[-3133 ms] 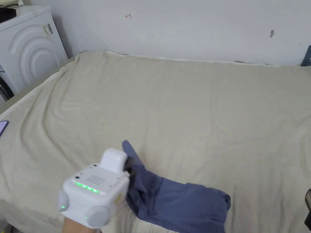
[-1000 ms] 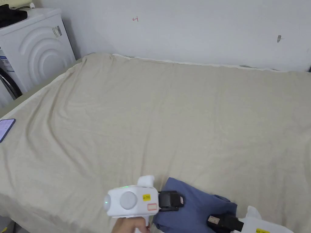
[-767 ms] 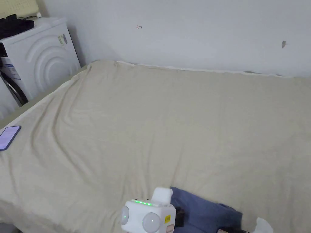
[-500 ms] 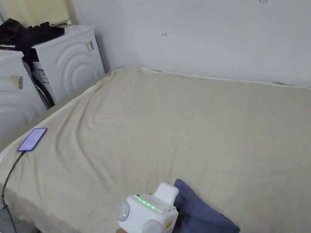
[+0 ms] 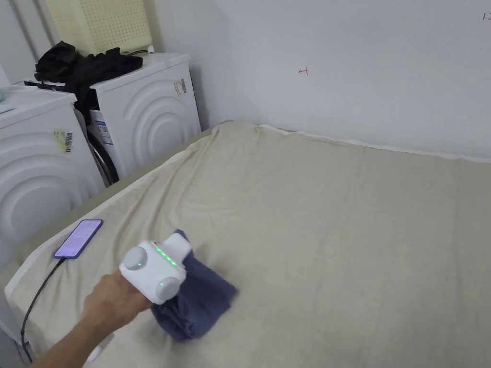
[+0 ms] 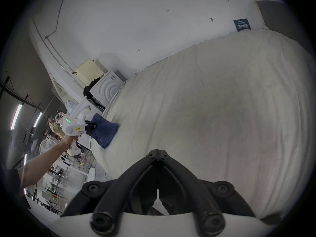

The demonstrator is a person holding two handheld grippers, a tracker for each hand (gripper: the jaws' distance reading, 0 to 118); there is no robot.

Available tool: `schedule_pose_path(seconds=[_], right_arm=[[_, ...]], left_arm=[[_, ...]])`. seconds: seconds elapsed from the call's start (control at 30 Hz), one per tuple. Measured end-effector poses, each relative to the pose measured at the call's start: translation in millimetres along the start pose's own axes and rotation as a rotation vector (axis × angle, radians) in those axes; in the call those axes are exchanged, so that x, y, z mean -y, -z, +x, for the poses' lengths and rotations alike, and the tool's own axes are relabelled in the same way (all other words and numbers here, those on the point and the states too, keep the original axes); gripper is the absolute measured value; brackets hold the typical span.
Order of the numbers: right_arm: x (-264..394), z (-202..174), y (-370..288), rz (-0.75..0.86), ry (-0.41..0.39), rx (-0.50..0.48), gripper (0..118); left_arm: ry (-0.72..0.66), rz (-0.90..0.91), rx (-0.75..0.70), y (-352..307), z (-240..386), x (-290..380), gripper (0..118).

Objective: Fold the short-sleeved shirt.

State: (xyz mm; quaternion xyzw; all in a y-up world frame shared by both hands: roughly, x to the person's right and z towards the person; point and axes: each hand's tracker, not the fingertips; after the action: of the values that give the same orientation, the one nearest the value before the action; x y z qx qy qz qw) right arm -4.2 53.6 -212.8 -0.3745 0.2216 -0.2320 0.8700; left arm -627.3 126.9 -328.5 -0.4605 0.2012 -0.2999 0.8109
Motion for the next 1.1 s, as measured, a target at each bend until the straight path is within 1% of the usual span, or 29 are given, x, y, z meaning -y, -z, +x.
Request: schedule_pose_path(seconds=[0.1,0.13,0.17,0.2,0.23,0.27,0.3,0.33,0.43,0.5,0.53,0.57,0.6,0.67,0.7,0.73,0.77,0.8,0.83,0.87,0.93,1.0,1.03,1.1], right_arm=[[-3.2,2.2,1.7,-0.006,-0.002,0.021,0],[-3.8,3.0,1.7,-0.008,-0.008,0.03,0],[-4.6,3.7,1.7,-0.012,-0.017,0.042,0],[-5.2,4.1,1.6,-0.017,-0.03,0.06,0],[-6.5,5.1,1.4,-0.021,-0.035,0.074,0],[-7.6,5.5,1.0,-0.026,-0.042,0.084,0],[-8.8,5.3,-0.5,-0.026,-0.048,0.087,0],[-10.2,4.1,-3.2,-0.024,-0.062,0.098,0],[-18.2,-2.8,-14.5,-0.009,-0.098,0.128,0],[-27.3,-7.9,-23.7,0.022,-0.158,0.163,0],[-34.3,-13.1,-29.5,0.036,-0.195,0.185,0],[-43.5,-19.7,-37.3,0.054,-0.222,0.206,0],[-52.0,-26.3,-45.8,0.08,-0.243,0.217,0],[-74.2,-43.7,-71.0,0.163,-0.27,0.218,0],[-84.1,-52.2,-84.1,0.204,-0.283,0.216,0],[-95.4,-63.2,-100.6,0.255,-0.298,0.227,0],[-106.3,-76.4,-118.7,0.314,-0.326,0.247,0],[-115.2,-88.2,-136.2,0.37,-0.357,0.269,0],[-122.8,-98.7,-151.5,0.414,-0.38,0.289,0],[-130.4,-110.9,-169.5,0.463,-0.411,0.308,0],[-142.2,-132.3,-198.6,0.56,-0.454,0.341,0],[-150.7,-150.3,-220.2,0.643,-0.479,0.391,0],[-153.8,-158.2,-226.9,0.687,-0.505,0.433,0],[-148.1,-167.4,-231.5,0.756,-0.573,0.528,0]], left_arm=[[-0.06,-0.072,0.017,37.0,-14.3,12.3,18],[-0.093,-0.089,0.022,42.9,-15.9,18.7,24],[-0.114,-0.098,0.006,47.1,-14.9,25.4,37],[-0.117,-0.104,-0.014,53.8,-11.5,28.8,59],[-0.121,-0.116,-0.036,55.6,-9.9,33.9,97],[-0.126,-0.106,-0.056,53.2,-9.7,39.9,115],[-0.139,-0.081,-0.085,46.1,-9.7,45.3,118],[-0.16,-0.049,-0.103,34.6,-7.6,50.5,118],[-0.266,0.007,-0.029,9.8,-21.2,57.6,118],[-0.317,0.084,-0.022,-19.4,-21.7,54.0,118],[-0.354,0.152,-0.004,-42.5,-21.3,51.6,118],[-0.393,0.225,0.026,-66.6,-20.2,47.6,116],[-0.425,0.289,0.059,-89.7,-20.0,44.3,110],[-0.5,0.424,0.12,-142.2,-16.9,35.0,77],[-0.54,0.479,0.149,-165.3,-14.5,31.4,63],[-0.588,0.521,0.183,-202.1,-10.9,25.2,51],[-0.613,0.575,0.247,-228.3,-10.3,20.2,45],[-0.649,0.654,0.306,-252.6,-7.1,19.5,35],[-0.666,0.704,0.351,-275.1,-4.1,16.1,15],[-0.66,0.745,0.391,-294.3,-0.5,7.8,5],[-0.677,0.838,0.384,-344.0,12.0,3.1,0],[-0.65,0.916,0.369,-383.2,25.8,-5.5,0],[-0.665,0.938,0.35,-402.4,35.9,-7.0,0],[-0.664,0.988,0.391,-426.0,53.0,-4.9,0]])
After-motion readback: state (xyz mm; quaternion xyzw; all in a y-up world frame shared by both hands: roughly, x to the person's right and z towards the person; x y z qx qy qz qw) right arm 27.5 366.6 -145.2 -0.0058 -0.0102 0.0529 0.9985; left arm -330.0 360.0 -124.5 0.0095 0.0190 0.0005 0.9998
